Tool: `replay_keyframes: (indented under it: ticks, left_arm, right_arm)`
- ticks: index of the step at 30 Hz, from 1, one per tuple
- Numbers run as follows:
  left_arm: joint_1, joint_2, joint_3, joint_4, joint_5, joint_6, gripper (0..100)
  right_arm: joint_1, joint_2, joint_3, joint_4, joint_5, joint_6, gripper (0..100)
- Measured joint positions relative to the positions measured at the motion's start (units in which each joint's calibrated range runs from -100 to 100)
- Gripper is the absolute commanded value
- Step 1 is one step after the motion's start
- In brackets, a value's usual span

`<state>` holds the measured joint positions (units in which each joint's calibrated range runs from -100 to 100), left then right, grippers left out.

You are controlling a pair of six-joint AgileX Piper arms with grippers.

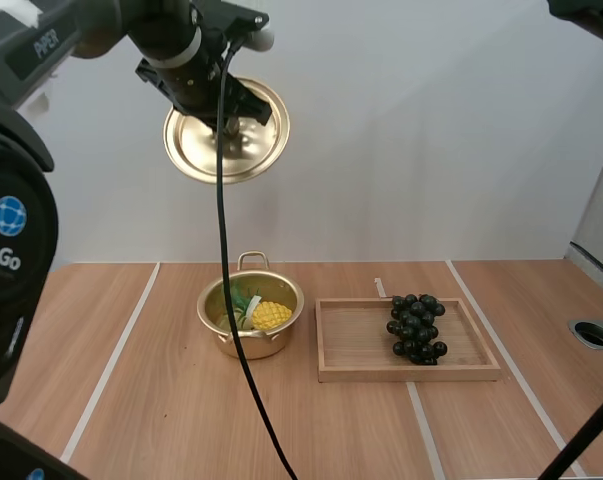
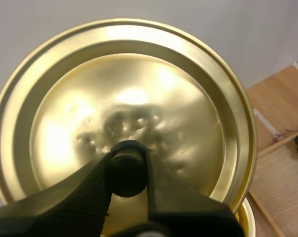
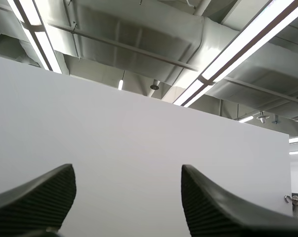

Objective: Open the pot, put the pineapple inside, and close it

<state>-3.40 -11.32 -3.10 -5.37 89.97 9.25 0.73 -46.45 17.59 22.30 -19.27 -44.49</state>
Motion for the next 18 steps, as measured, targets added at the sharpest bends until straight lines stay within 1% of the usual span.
replay_keyframes:
  ticks: [7, 10, 18]
  left_arm:
    - [0.0, 3.9, 4.8, -3.8, 7.1, 4.3, 0]
    - [0.0, 5.8, 6.6, -4.3, 9.5, 6.1, 0]
    - [0.0, 12.7, 8.0, -5.8, 10.0, 9.3, 0]
  right_arm:
    - [0.0, 0.0, 0.0, 0.0, 0.0, 0.0, 100]
    - [-0.2, 0.0, 0.0, 0.0, 0.0, 0.0, 100]
    - [-0.3, 0.0, 0.0, 0.0, 0.0, -0.1, 100]
